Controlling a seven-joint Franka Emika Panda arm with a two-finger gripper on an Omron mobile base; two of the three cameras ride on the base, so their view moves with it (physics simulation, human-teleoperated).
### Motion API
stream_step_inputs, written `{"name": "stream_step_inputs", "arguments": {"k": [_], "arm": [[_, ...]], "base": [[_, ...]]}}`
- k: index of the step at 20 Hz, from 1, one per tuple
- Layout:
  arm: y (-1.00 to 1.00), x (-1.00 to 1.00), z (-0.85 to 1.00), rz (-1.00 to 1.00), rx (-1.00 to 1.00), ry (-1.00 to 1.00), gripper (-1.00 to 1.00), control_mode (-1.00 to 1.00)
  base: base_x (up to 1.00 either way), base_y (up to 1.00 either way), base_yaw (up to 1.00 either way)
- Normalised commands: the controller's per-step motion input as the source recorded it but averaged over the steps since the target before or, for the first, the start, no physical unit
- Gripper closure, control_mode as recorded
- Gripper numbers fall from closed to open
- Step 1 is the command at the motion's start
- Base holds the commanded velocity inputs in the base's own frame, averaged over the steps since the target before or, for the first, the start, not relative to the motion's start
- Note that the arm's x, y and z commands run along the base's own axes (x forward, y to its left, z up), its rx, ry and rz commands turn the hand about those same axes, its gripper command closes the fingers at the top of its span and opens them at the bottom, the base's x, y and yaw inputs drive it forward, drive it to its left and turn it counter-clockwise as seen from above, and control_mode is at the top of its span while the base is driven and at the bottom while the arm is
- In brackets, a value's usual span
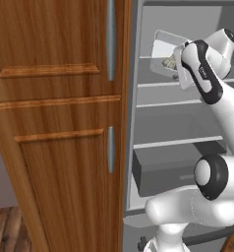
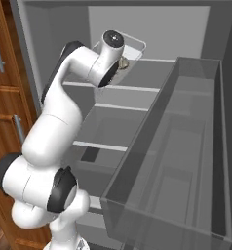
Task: Place two dumplings into each of the tupperware containers and then place the containers in the fridge.
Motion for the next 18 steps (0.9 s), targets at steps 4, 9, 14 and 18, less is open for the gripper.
{"name": "stream_step_inputs", "arguments": {"k": [4, 9, 14, 18], "arm": [[0.0, 0.43, -0.11, 0.11, 0.0, -0.03, 1.0, -1.0], [0.0, 0.46, -0.23, 0.11, 0.0, 0.0, 1.0, -1.0], [0.03, 0.21, -0.28, 0.05, 0.0, -0.01, 1.0, -1.0], [0.11, 0.24, -0.15, 0.0, 0.0, -0.01, 1.0, -1.0]], "base": [[0.0, 0.0, 0.0], [0.0, 0.0, 0.0], [0.0, 0.0, 0.0], [0.0, 0.0, 0.0]]}}
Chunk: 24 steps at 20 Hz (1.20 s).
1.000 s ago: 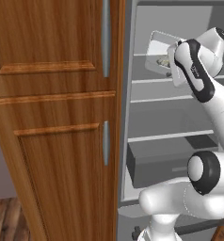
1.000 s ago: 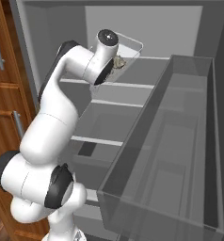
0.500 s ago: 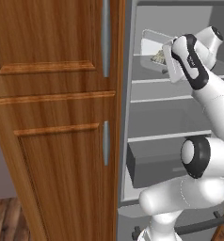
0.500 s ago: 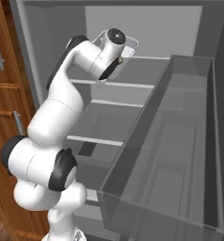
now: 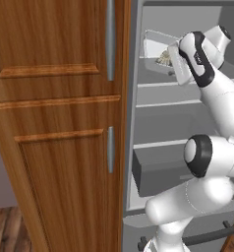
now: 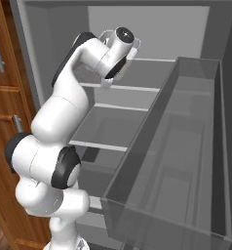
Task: Place two dumplings into each of the tupperware containers and then place the containers in the fridge.
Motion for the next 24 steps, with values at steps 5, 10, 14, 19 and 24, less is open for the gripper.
{"name": "stream_step_inputs", "arguments": {"k": [5, 10, 14, 19, 24], "arm": [[0.06, 0.1, -0.02, 0.0, 0.0, 0.0, -1.0, -1.0], [0.0, 0.04, -0.03, 0.0, 0.0, -0.04, -1.0, -1.0], [-0.06, -0.28, 0.05, 0.0, 0.0, -0.13, -1.0, -1.0], [-0.08, -0.8, 0.07, -0.06, 0.0, -0.19, -1.0, -1.0], [-0.04, -0.89, 0.15, -0.1, 0.02, -0.2, -1.0, -1.0]], "base": [[0.0, 0.0, 0.0], [0.0, 0.0, 0.0], [0.0, 0.0, 0.0], [0.0, 0.0, 0.0], [0.0, 0.0, 0.0]]}}
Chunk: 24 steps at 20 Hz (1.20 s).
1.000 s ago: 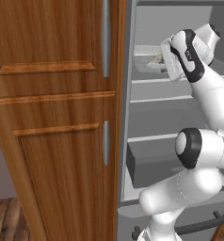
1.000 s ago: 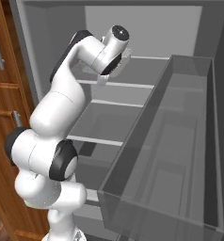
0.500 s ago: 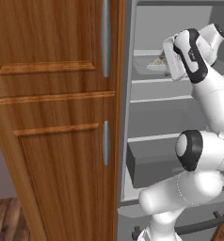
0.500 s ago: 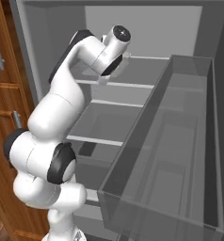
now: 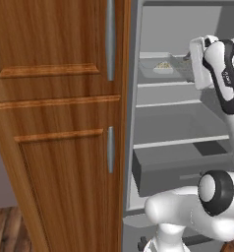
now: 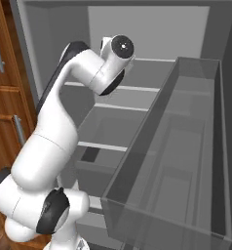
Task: Place two dumplings into each of the tupperware containers and then place the containers in the fridge.
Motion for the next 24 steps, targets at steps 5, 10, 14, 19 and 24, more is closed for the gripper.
{"name": "stream_step_inputs", "arguments": {"k": [5, 10, 14, 19, 24], "arm": [[-0.01, -0.93, 0.13, -0.12, 0.01, -0.12, -1.0, -1.0], [0.0, -1.0, 0.28, -0.22, 0.0, 0.13, -1.0, -1.0], [0.0, -1.0, 0.1, -0.35, 0.01, 0.37, -1.0, -1.0], [0.02, -1.0, -0.04, -0.48, 0.1, 0.34, -1.0, -1.0], [0.23, -0.96, -0.06, -0.6, 0.13, 0.23, -1.0, -1.0]], "base": [[0.0, 0.0, 0.0], [0.0, 0.0, 0.0], [0.0, 0.0, 0.0], [0.0, 0.0, 0.0], [0.0, 0.0, 0.0]]}}
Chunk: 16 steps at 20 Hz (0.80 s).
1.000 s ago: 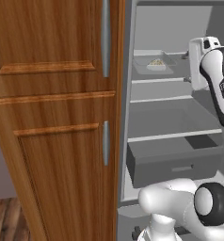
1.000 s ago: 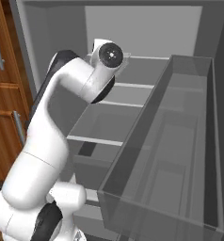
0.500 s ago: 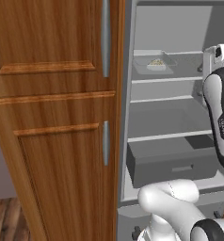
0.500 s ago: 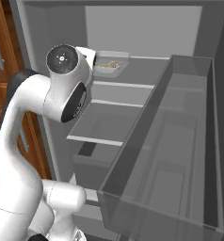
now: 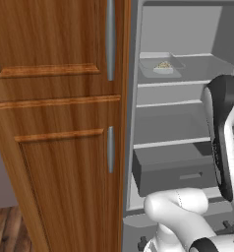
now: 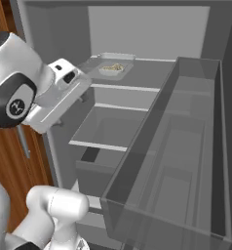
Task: Place two dumplings into each of the tupperware containers and then place the containers in the fridge.
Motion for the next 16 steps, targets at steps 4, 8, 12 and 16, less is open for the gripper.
{"name": "stream_step_inputs", "arguments": {"k": [4, 8, 12, 16], "arm": [[0.41, -0.53, -0.18, -0.71, 0.08, 0.1, -1.0, -1.0], [0.22, -0.43, -0.38, -0.66, 0.24, 0.05, -1.0, -1.0], [0.0, -0.29, -0.54, -0.56, 0.39, -0.03, -1.0, -1.0], [-0.01, -0.1, -0.33, -0.25, 0.34, -0.44, -1.0, -1.0]], "base": [[0.0, 0.0, 0.0], [0.0, 0.0, 0.0], [0.0, 0.0, 0.0], [0.0, 0.0, 0.0]]}}
